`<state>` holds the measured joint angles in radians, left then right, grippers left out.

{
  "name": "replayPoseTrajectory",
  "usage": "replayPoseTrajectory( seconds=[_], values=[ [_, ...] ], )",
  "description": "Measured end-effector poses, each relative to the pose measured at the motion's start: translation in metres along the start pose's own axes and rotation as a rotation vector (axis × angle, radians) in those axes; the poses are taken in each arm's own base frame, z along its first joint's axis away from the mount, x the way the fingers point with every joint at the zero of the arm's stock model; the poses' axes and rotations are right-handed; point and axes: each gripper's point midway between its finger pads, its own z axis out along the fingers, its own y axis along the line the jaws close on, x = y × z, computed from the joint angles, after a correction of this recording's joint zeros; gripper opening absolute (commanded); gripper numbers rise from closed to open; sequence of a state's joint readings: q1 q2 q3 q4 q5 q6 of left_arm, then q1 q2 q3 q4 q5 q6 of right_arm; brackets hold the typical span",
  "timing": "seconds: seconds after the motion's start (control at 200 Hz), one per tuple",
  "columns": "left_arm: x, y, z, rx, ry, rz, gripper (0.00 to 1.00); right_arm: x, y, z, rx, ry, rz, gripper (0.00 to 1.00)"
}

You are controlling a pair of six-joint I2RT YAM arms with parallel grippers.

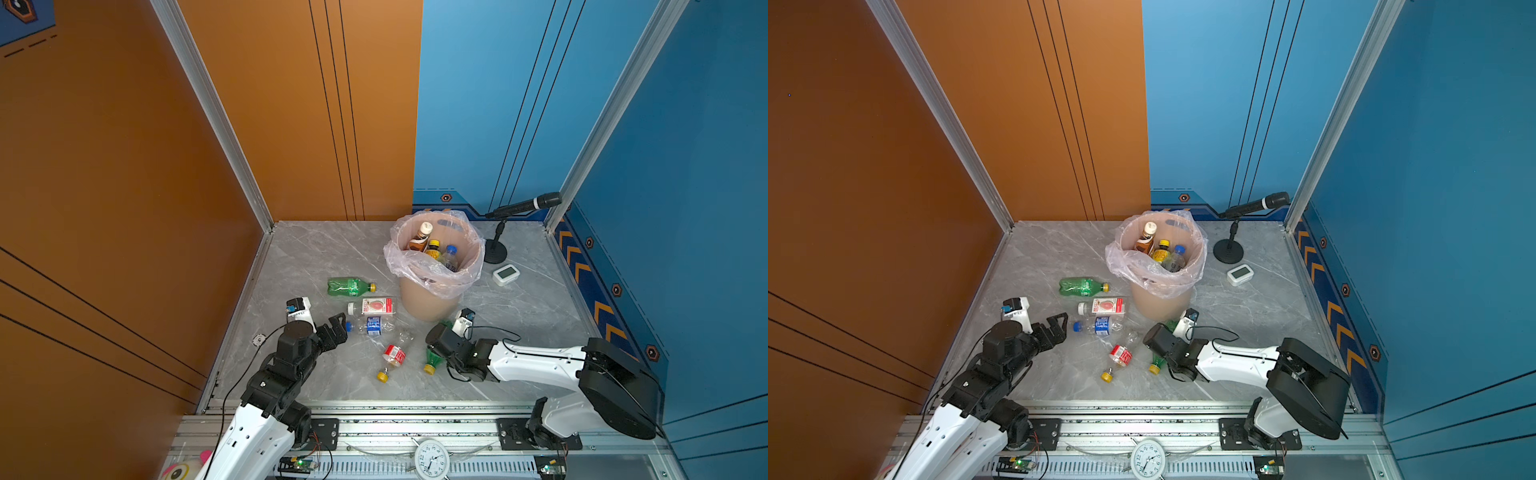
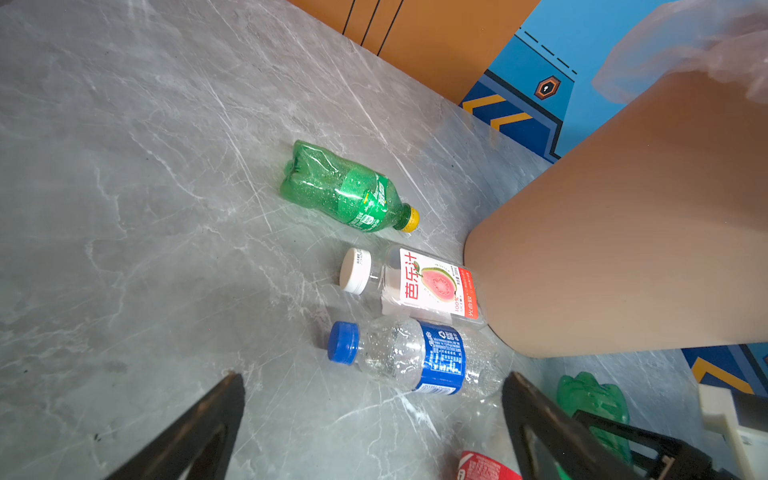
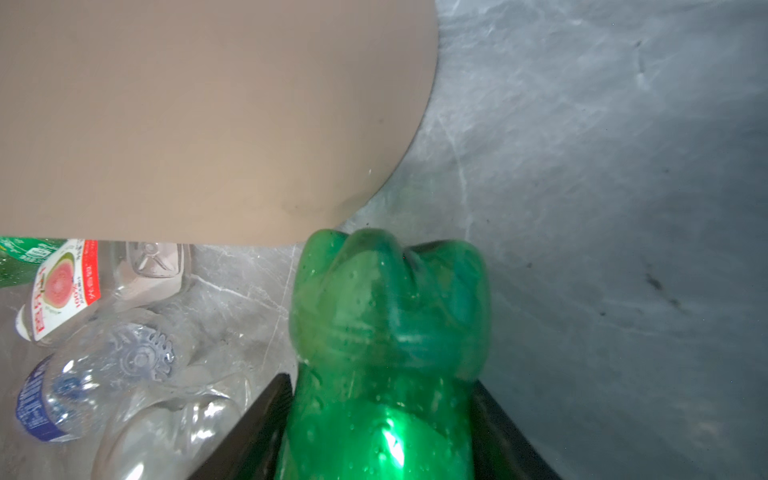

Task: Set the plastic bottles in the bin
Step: 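Lift the green soda bottle with the right gripper and drop it into the bin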

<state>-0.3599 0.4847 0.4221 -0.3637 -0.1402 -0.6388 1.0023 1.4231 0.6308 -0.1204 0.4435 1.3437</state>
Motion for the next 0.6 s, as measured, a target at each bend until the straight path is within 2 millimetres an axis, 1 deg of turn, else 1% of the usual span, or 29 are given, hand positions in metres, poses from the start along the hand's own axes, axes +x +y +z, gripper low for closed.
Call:
replayPoseTrajectory(
  seconds=[0.125,0.23,0.315,0.391,0.486,0.556,0.601],
  values=[
    [0.005,0.002,0.003,-0.002,0.016,-0.012,0.98,-0.015,-0.002,-0.014,-0.031,-0.039,0.029,0.6],
    [0.008,0.003,0.005,-0.005,0.029,-0.019,0.98,-0.036,-0.013,-0.027,-0.036,-0.092,0.063,0.6],
    [0.009,0.003,0.008,-0.006,0.038,-0.025,0.98,-0.06,-0.028,-0.04,-0.028,-0.153,0.09,0.6],
    [0.011,0.003,0.01,-0.006,0.046,-0.031,0.98,-0.085,-0.04,-0.057,-0.027,-0.219,0.115,0.59],
    [0.014,0.004,0.012,-0.007,0.054,-0.038,0.98,-0.118,-0.051,-0.081,-0.045,-0.315,0.137,0.58],
    [0.014,0.003,0.013,-0.004,0.057,-0.042,0.98,-0.138,-0.058,-0.098,-0.042,-0.378,0.133,0.58],
    [0.014,0.003,0.013,-0.002,0.057,-0.045,0.98,-0.151,-0.059,-0.109,-0.039,-0.417,0.121,0.58]
  ],
)
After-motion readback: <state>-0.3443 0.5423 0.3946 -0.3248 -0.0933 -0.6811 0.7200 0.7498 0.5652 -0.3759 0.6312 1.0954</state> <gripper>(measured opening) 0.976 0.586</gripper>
